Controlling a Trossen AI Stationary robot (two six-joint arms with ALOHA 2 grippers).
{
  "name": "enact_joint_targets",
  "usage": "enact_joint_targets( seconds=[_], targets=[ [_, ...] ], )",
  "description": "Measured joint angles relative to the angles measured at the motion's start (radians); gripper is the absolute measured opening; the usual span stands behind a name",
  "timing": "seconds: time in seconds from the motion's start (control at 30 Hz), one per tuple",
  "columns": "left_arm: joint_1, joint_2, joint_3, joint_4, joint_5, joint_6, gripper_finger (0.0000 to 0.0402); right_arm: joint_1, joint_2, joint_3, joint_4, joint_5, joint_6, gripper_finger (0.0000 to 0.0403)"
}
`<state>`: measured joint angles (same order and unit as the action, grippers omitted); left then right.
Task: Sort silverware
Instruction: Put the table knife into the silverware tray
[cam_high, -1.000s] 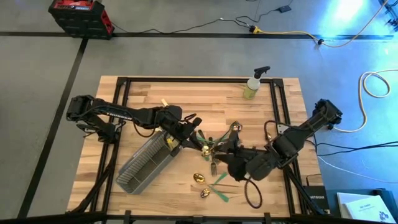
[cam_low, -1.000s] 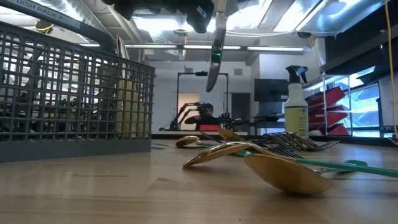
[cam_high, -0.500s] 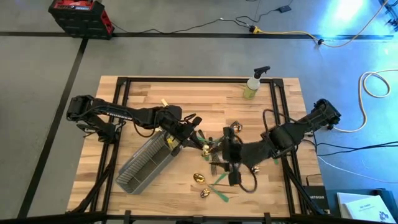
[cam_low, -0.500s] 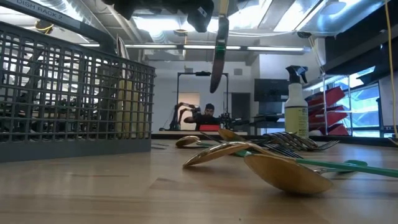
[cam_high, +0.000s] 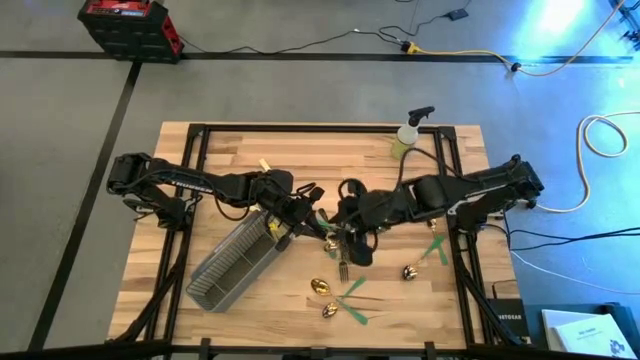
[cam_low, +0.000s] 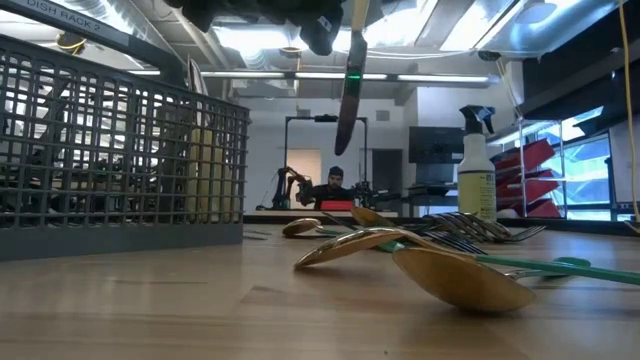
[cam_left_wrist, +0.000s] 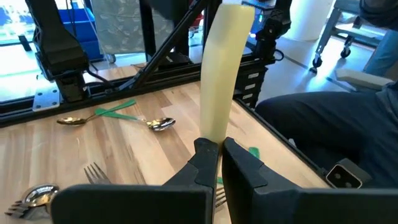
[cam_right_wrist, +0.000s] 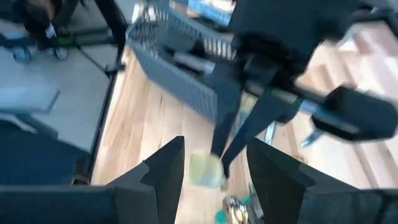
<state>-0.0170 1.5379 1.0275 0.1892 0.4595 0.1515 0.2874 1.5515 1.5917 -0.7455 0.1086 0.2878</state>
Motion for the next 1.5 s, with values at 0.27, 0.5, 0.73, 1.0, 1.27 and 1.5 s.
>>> enact_joint_targets(
  seconds=[0.27, 0.5, 0.73, 1.0, 1.27, 1.5],
  targets=[
    [0.000, 0.000, 0.000, -0.007, -0.003, 0.006, 0.0000, 0.000, 0.037, 0.000, 0.029, -0.033, 0.000, 0.0156],
    [0.000, 0.000, 0.000, -0.006, -0.004, 0.006, 0.0000, 0.000, 0.057, 0.000, -0.010, -0.034, -0.004, 0.0156],
    [0.000, 0.000, 0.000, -0.007, -0.004, 0.006, 0.0000, 0.000, 0.058, 0.000, -0.006, -0.027, -0.018, 0.0141],
    [-0.001, 0.001, 0.000, -0.010, 0.000, 0.006, 0.0000, 0.000, 0.064, 0.000, -0.007, -0.041, -0.035, 0.0055],
    [0.000, 0.001, 0.000, -0.005, -0.006, 0.002, 0.0000, 0.001, 0.073, 0.000, -0.005, -0.068, -0.029, 0.0028],
    [0.000, 0.001, 0.000, -0.005, -0.006, -0.006, 0.0000, 0.006, 0.062, 0.000, -0.041, -0.096, -0.004, 0.0028]
  ],
)
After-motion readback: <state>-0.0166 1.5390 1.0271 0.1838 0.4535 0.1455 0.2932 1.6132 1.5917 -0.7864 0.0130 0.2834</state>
